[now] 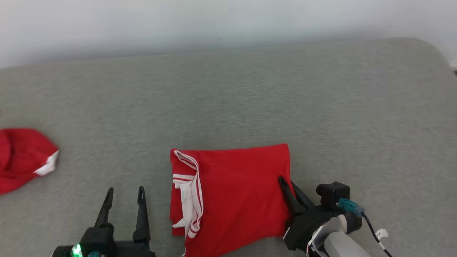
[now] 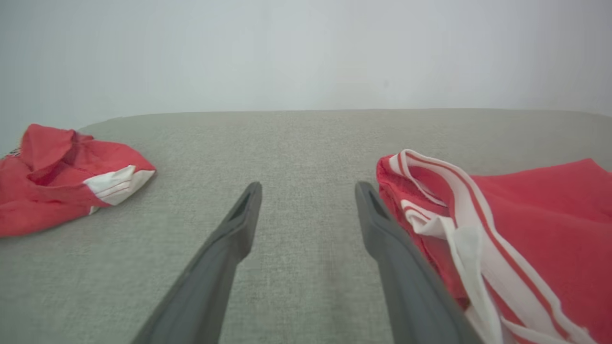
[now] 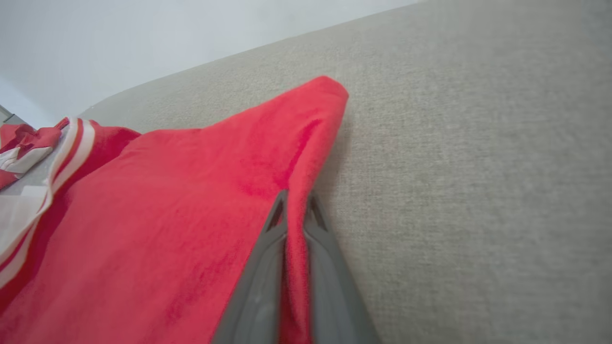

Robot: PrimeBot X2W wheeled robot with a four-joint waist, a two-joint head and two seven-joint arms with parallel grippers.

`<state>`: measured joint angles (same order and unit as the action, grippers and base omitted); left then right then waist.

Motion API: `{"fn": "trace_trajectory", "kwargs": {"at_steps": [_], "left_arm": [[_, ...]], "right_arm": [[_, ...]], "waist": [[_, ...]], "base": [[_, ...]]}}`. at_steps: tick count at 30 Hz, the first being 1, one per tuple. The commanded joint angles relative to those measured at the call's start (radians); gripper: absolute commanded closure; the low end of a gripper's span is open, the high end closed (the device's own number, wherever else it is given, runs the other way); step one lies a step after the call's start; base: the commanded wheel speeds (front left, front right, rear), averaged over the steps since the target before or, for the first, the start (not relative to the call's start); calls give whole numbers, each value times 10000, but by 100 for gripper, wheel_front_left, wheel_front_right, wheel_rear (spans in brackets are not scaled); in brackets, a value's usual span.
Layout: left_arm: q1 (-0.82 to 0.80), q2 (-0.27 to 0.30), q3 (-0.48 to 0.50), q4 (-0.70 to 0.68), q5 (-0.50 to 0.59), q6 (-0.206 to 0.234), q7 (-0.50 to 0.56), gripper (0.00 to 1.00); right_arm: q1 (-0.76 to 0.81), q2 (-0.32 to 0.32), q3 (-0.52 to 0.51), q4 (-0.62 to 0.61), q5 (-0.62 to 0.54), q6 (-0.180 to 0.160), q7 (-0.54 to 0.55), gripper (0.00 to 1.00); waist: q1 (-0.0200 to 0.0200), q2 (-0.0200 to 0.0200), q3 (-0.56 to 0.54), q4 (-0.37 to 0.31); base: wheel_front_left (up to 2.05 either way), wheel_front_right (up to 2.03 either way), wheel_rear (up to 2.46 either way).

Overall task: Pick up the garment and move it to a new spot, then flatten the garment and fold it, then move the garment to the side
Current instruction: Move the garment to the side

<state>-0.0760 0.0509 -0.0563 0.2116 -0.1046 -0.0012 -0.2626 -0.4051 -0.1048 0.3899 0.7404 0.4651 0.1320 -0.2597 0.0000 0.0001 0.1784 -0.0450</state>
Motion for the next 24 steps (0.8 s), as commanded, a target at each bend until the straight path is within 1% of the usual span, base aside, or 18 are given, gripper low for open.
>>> {"fn": "trace_trajectory", "kwargs": {"at_steps": [1, 8, 13, 18, 24], "left_arm": [[-188, -5, 4, 7, 100, -85, -31, 0], [-370, -3, -51, 64, 261, -255, -31, 0], [-558, 0, -107, 108, 411, -393, -31, 0], [-692, 3, -203, 70, 576, -521, -31, 0], [-745, 6, -243, 39, 700, -598, -31, 0]], "right_arm": [[-1, -25, -72, 16, 52, -28, -48, 100], [270, -42, -401, -294, 29, -29, -60, 100], [366, 69, -551, -514, -1, -29, -59, 100], [445, 136, -673, -732, -73, -29, -60, 100], [498, 58, -809, -997, -106, -29, -61, 100]], "waist": [[0, -1, -89, -1477], [0, -1, -69, -3222], [0, -1, 87, -4138], [0, -1, 244, -4597], [0, -1, 459, -4610]], "base": [[0, 0, 0], [0, 0, 0], [0, 0, 0], [0, 0, 0], [0, 0, 0]]}}
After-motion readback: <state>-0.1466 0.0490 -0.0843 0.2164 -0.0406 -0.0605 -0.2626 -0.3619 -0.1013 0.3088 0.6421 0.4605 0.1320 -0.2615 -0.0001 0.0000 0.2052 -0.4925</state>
